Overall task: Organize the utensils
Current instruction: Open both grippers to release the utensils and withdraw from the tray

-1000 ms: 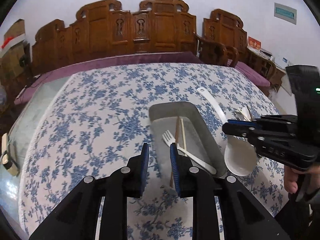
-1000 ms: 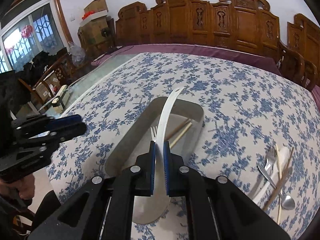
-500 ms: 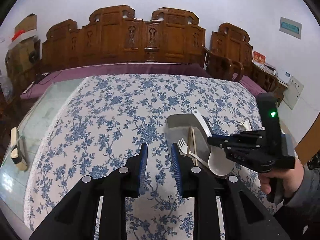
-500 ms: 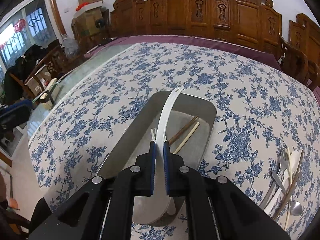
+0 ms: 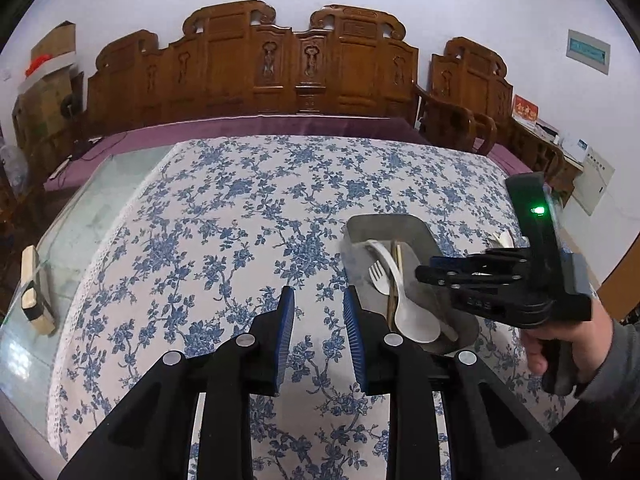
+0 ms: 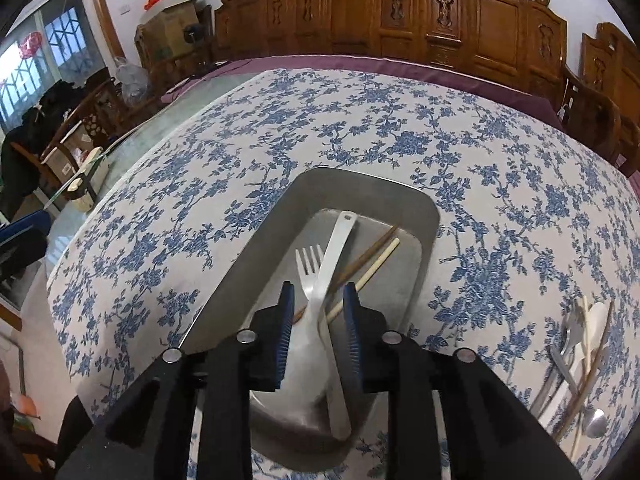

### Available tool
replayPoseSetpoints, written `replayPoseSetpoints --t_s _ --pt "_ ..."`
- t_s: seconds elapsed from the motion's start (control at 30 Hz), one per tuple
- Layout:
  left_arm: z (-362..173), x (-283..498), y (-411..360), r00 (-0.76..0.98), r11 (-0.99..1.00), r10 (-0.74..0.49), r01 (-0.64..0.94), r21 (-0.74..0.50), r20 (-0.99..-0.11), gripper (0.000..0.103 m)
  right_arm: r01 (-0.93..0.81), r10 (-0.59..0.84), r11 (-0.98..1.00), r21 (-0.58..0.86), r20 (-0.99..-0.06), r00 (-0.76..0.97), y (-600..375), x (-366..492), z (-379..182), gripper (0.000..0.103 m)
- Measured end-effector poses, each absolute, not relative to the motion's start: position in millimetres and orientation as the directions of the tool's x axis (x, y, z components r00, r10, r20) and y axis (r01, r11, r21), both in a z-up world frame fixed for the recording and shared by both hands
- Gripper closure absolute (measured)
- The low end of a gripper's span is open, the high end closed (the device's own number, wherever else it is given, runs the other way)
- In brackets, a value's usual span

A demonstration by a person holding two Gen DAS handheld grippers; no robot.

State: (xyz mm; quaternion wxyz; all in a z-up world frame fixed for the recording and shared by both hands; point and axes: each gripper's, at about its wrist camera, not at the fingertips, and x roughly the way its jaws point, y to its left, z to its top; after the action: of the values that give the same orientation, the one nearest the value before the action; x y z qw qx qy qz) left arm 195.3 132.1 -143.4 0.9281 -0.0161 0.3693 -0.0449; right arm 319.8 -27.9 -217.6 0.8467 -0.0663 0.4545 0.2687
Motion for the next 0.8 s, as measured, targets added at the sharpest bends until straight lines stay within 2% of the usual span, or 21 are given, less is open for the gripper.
replayPoseSetpoints --t_s 0.23,0.27,0.3,0.37,0.53,0.6,0.7,0.8 --pt "-146 193 121 0.721 0.995 -0.093 0.088 -0.041 -0.686 0.079 -0.527 0.417 0.841 0.124 -0.770 0.484 -60 287 -191 0.075" --pt "-146 192 119 0.721 0.995 -0.092 0.092 -0.038 -0.687 0.076 -0.524 0.420 0.842 0.128 -0.766 0.488 -65 282 -190 0.075" --pt "-147 193 117 0.721 0.995 -0.092 0.095 -0.034 -0.687 0.073 -0.519 0.421 0.844 0.132 -0.763 0.491 -73 276 -189 0.075" --pt "-148 192 112 0.724 0.995 -0.087 0.097 -0.023 -0.684 0.053 -0.505 0.417 0.852 0.135 -0.760 0.499 -88 265 -190 0.075" --pt "-151 193 97 0.724 0.994 -0.091 0.102 -0.025 -0.684 0.030 -0.464 0.380 0.879 0.114 -0.756 0.533 -135 244 -195 0.075" --pt "-152 198 88 0.719 0.993 -0.107 0.115 -0.035 -0.686 0.030 -0.438 0.353 0.893 0.101 -0.760 0.545 -158 240 -197 0.075" --pt "-151 207 71 0.712 0.989 -0.133 0.138 -0.048 -0.690 0.030 -0.387 0.306 0.918 0.084 -0.770 0.560 -193 239 -202 0.065" --pt "-150 214 49 0.709 0.985 -0.151 0.171 -0.040 -0.689 0.030 -0.341 0.271 0.937 0.078 -0.780 0.565 -223 244 -209 0.065"
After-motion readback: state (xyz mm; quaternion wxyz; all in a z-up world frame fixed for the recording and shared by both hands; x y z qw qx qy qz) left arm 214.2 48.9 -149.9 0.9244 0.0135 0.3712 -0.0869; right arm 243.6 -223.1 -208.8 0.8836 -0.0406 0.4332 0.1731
